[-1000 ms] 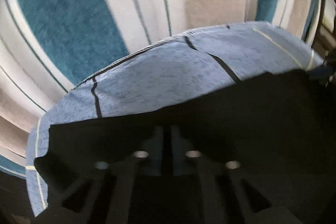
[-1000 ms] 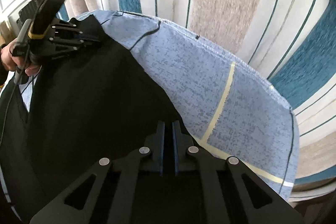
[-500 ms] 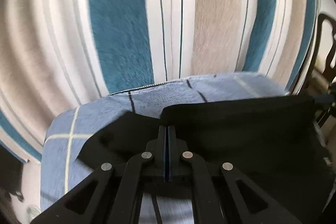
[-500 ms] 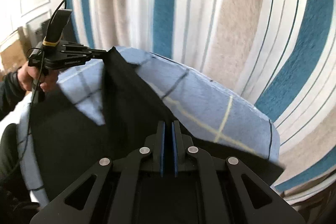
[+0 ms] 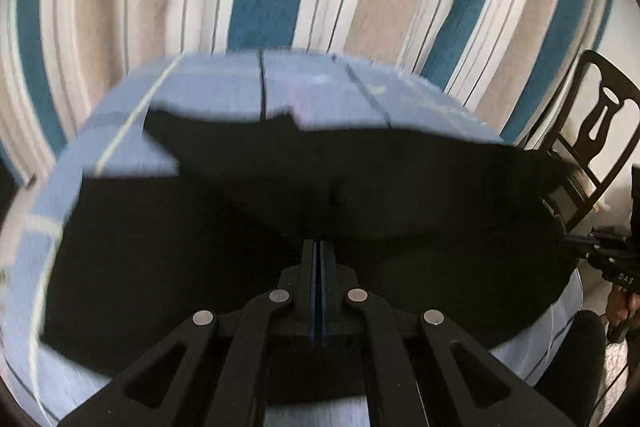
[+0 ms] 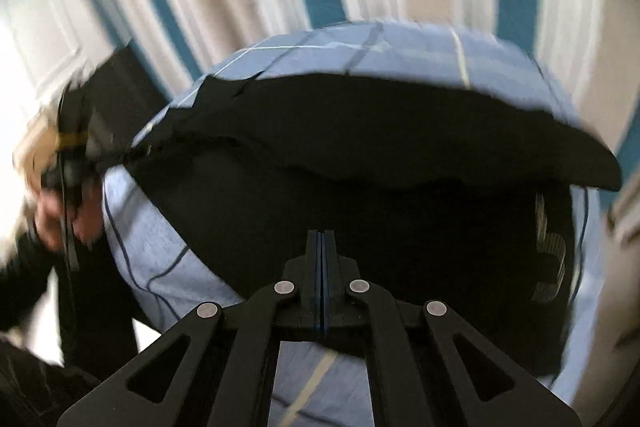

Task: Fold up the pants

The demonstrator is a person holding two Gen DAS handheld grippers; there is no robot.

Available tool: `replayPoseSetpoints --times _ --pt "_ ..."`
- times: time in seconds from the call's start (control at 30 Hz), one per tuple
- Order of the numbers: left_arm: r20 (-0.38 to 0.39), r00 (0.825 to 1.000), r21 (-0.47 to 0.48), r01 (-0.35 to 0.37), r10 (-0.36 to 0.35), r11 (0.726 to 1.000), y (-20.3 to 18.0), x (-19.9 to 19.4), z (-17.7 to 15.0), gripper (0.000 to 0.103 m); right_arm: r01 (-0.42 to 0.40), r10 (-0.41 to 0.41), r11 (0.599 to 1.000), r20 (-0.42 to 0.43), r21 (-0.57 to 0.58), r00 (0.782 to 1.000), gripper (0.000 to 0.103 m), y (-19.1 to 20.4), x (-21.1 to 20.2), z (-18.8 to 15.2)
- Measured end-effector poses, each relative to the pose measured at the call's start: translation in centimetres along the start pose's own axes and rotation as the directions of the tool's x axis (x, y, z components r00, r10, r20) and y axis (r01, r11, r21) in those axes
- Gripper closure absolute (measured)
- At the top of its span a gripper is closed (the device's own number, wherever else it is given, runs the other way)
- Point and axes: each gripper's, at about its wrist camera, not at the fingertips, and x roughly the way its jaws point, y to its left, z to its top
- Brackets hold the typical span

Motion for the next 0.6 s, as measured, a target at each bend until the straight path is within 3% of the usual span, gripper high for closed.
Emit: replayPoseSetpoints --times 0.07,0.13,0.17,0.27,0.4,0.6 --pt "-0.013 1.000 -0.029 0.006 -0.007 1.000 0.5 -0.2 -1.1 0.101 0.010 -0.013 0.996 0.036 0.087 0.999 0.084 -0.9 -0.8 -0.6" --pt "-0.017 1.000 -0.044 -0.008 0.007 0.999 0.8 -0.9 -1.8 0.101 -0.002 -0.009 0.987 0.067 0.163 0.998 0.051 -1.3 -1.7 -1.3" --pt "-0.020 1.000 -0.059 -0.006 0.005 0.998 1.1 -1.1 -1.8 0.101 -0.011 -0.007 0.978 0.086 0.209 0.996 0.047 -1.9 -1.9 -1.3" --pt "0.005 1.000 -0.064 -0.025 0.026 0.998 1.4 -2.1 -1.4 0.098 -0.028 -0.012 0.946 0.121 0.324 0.993 0.046 -3.8 -2.0 -1.3" --pt "0.054 0.998 -0.058 -0.042 0.045 0.997 1.3 -2.3 0.9 0.072 -0.011 -0.045 0.905 0.122 0.426 0.991 0.046 -5.7 -1.3 -0.9" --pt "0.077 0.994 0.004 -0.078 0.077 0.997 0.6 0.3 4.6 0.062 -0.028 -0.055 0.877 0.159 0.480 0.986 0.046 -7.1 -0.8 0.0"
